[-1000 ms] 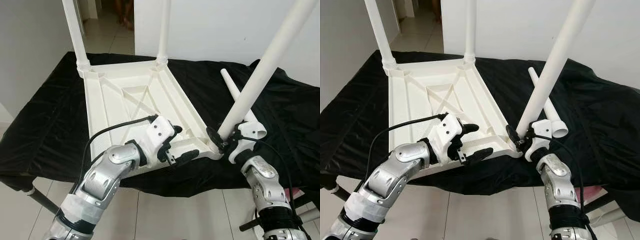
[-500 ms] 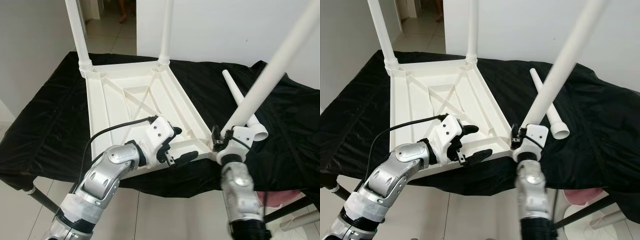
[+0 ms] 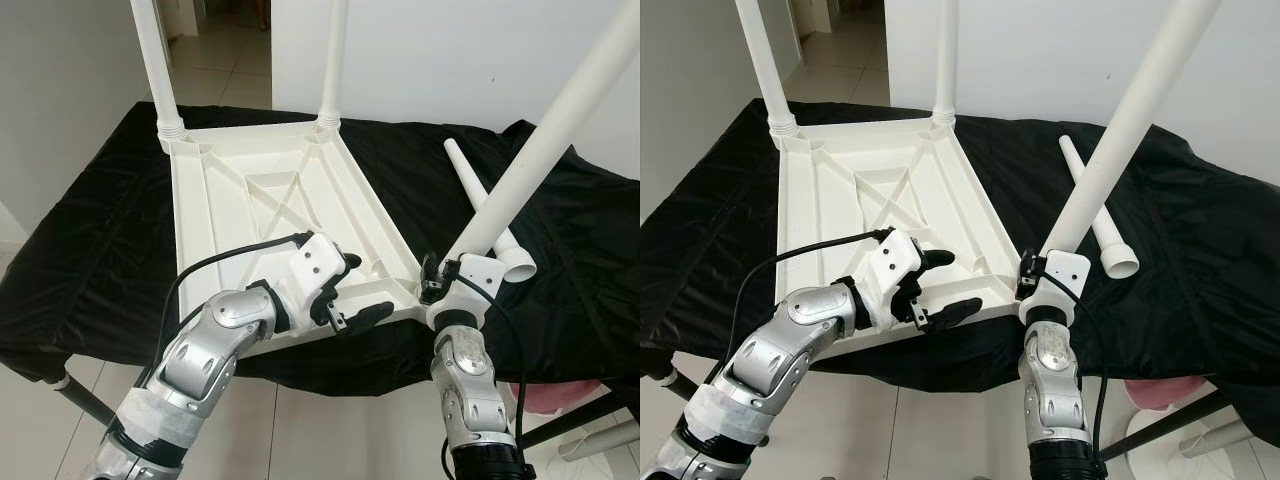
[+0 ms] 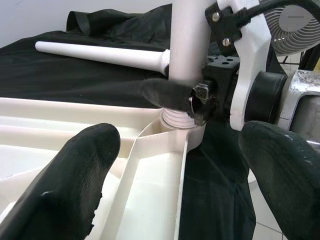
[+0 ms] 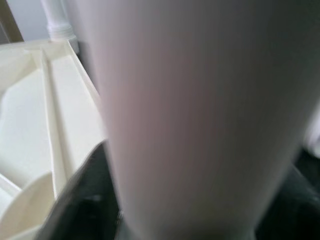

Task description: Building children table

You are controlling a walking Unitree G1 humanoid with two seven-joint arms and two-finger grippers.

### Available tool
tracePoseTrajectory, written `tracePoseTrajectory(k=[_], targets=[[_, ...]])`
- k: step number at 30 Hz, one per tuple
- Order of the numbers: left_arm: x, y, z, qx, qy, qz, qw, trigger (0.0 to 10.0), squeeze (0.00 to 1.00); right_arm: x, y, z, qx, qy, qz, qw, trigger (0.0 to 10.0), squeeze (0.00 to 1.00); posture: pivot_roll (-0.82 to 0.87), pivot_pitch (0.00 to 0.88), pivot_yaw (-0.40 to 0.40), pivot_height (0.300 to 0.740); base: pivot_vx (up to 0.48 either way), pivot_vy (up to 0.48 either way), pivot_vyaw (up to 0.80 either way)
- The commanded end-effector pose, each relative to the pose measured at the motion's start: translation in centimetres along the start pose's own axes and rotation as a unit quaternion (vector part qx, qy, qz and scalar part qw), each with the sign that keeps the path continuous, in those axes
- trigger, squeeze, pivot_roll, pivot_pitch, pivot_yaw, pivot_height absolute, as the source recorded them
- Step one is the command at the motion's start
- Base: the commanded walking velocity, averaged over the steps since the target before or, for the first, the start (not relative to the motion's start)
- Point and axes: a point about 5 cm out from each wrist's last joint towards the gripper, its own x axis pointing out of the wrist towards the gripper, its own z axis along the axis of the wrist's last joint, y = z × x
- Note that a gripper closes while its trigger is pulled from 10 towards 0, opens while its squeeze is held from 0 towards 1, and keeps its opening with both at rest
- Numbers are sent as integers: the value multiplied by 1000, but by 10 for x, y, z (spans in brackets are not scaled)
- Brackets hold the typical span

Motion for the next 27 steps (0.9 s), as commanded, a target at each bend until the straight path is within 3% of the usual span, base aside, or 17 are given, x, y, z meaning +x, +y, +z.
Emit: tracePoseTrajectory(k=[1, 6, 7, 13, 14, 15, 16, 24, 25, 27], targets=[[-1, 3, 0, 6, 3, 11, 1000, 10000, 0, -2, 0, -10, 11, 25, 9, 1000, 10000, 1000, -12, 0, -40, 740, 0, 0, 0], [3, 3, 0, 13, -2, 15, 1000, 10000, 0, 3, 0, -5, 7, 12, 62, 998, 10000, 1000, -9, 0, -35, 740, 0, 0, 0], [7, -1, -2, 23, -4, 22, 999, 10000, 0, 4, -3, -4, -4, 15, 101, 995, 10000, 1000, -5, 0, -33, 740, 0, 0, 0], [9, -5, -6, 17, -4, 31, 999, 10000, 0, 13, -16, -4, -25, 12, 129, 991, 10000, 1000, 10, 0, -32, 740, 0, 0, 0], [9, -5, -8, 13, -2, 34, 999, 10000, 0, 17, -18, -2, -27, 9, 144, 989, 10000, 816, 14, 0, -34, 740, 0, 0, 0], [9, -5, -8, 13, -2, 34, 999, 10000, 0, 17, -18, -2, -27, 9, 144, 989, 10000, 816, 14, 0, -34, 740, 0, 0, 0], [9, -5, -15, 9, 5, 47, 999, 10000, 0, 22, -19, 1, -36, 3, 188, 982, 10000, 0, 16, 0, -34, 740, 0, 0, 0], [15, -3, -30, 6, 22, 71, 997, 10000, 0, 35, -20, 7, -51, -5, 256, 965, 10000, 0, 16, 0, -35, 740, 0, 0, 0], [19, -2, -36, 3, 31, 79, 996, 10000, 0, 40, -17, 9, -64, -6, 290, 955, 10000, 0, 19, 0, -31, 740, 0, 0, 0], [19, -2, -36, 3, 31, 79, 996, 10000, 0, 40, -17, 9, -64, -6, 290, 955, 10000, 0, 19, 0, -31, 740, 0, 0, 0]])
